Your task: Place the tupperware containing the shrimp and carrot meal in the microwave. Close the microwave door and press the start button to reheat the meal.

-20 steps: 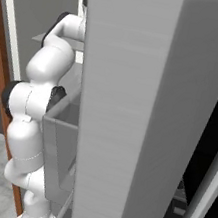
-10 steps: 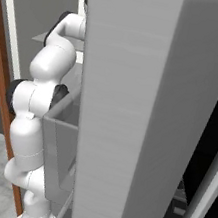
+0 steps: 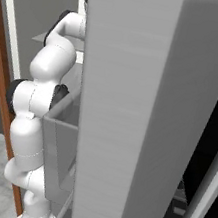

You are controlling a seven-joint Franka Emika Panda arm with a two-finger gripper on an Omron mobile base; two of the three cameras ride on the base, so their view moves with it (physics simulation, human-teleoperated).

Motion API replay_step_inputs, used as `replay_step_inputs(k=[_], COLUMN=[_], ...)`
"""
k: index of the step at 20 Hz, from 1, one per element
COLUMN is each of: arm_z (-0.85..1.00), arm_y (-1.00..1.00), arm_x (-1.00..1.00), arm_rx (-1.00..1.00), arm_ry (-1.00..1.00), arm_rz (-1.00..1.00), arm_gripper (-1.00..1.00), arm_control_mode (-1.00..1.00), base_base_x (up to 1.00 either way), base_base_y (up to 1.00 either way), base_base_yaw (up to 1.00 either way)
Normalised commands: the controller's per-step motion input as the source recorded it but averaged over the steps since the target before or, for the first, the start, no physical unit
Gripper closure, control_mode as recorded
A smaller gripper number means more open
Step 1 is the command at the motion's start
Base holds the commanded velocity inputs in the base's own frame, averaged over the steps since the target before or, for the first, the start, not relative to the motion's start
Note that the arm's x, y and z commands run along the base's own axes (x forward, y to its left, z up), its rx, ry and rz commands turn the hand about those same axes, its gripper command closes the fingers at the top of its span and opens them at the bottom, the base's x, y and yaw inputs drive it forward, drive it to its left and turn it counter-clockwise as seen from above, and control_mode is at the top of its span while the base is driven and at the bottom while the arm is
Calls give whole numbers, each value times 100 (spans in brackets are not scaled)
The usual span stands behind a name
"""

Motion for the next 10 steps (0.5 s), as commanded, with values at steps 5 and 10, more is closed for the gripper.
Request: replay_step_inputs(k=[5, 10], arm_z=[0, 0], arm_y=[0, 0], arm_x=[0, -23], arm_rx=[0, 0], arm_ry=[0, 0], arm_rz=[0, 0], arm_gripper=[100, 100], arm_control_mode=[-100, -100], base_base_x=[0, 0], base_base_y=[0, 0], base_base_yaw=[0, 0])
